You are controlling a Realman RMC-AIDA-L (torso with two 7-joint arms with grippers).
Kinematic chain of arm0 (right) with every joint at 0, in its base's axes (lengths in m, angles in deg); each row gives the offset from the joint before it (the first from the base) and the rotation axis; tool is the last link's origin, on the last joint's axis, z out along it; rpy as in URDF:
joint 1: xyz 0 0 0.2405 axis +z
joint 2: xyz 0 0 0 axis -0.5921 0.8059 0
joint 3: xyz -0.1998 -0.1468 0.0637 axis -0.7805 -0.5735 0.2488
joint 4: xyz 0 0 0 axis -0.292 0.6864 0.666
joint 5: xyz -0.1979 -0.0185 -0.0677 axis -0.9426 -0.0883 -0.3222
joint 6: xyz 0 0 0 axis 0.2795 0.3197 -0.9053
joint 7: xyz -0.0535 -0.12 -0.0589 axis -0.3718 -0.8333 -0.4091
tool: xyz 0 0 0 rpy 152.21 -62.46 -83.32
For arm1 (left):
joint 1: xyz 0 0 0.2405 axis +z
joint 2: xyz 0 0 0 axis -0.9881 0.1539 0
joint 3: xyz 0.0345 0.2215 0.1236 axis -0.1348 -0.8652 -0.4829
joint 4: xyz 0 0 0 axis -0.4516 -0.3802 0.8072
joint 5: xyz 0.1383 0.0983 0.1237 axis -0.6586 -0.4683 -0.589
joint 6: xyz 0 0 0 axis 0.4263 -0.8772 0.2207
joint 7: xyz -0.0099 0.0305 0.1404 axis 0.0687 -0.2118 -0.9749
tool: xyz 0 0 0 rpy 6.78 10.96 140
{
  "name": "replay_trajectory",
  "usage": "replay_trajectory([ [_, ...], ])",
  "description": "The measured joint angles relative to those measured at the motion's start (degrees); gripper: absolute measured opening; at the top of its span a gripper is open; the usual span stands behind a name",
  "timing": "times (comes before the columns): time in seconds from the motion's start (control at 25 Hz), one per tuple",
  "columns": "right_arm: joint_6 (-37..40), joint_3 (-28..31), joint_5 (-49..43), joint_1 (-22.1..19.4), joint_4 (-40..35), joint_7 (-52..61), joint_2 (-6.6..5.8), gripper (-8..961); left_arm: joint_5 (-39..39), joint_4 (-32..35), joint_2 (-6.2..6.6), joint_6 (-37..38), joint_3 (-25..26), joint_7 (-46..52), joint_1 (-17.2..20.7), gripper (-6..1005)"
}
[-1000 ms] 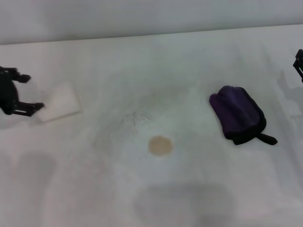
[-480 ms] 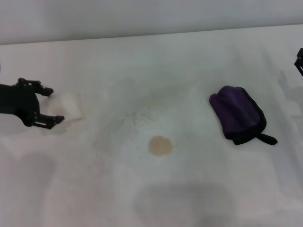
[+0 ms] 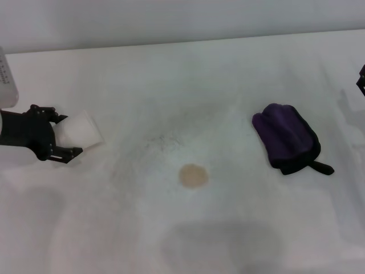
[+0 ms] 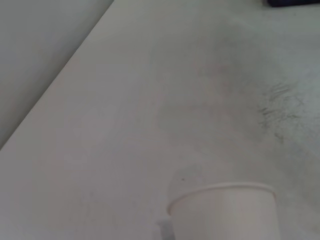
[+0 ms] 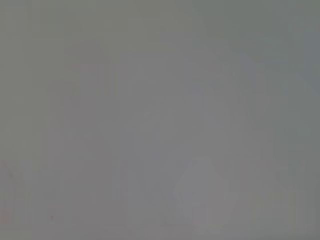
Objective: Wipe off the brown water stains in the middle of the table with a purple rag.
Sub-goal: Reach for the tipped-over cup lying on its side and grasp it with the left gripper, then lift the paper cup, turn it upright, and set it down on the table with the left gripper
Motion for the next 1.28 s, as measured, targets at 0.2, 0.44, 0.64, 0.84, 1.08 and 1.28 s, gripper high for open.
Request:
replay_trajectory([
  [0.2,0.0,0.0,0.0,0.0,-0.1,0.0,0.0,868,0.3,1.4,0.09,-0.6,0.1,-0.6,0.0,817],
  [0.44,0.2,0.0,0.0,0.3,-0.4,0.0,-0.09,868,3.2,1.6,0.02,0.6,0.1,-1.1,-0.1,777],
  [0.64,-0.4,-0.1,-0.2,0.5,-1.0,0.1,-0.31,868,11.1,1.1,0.04,6.0,0.1,-1.5,0.3,724],
  [0.84,-1.3,-1.3,-1.0,0.6,-2.6,0.0,-0.35,868,22.3,2.0,-0.02,13.7,0.1,-0.7,2.2,686],
  [1.08,-3.1,-6.1,-2.4,-0.1,-5.1,-0.1,-0.44,868,39.1,8.2,0.22,16.6,0.2,-4.5,8.9,656],
  [1.28,-4.5,-12.1,-2.4,-1.3,-6.8,-0.5,-0.49,868,45.0,13.9,-0.2,15.4,0.2,-11.0,15.0,623],
])
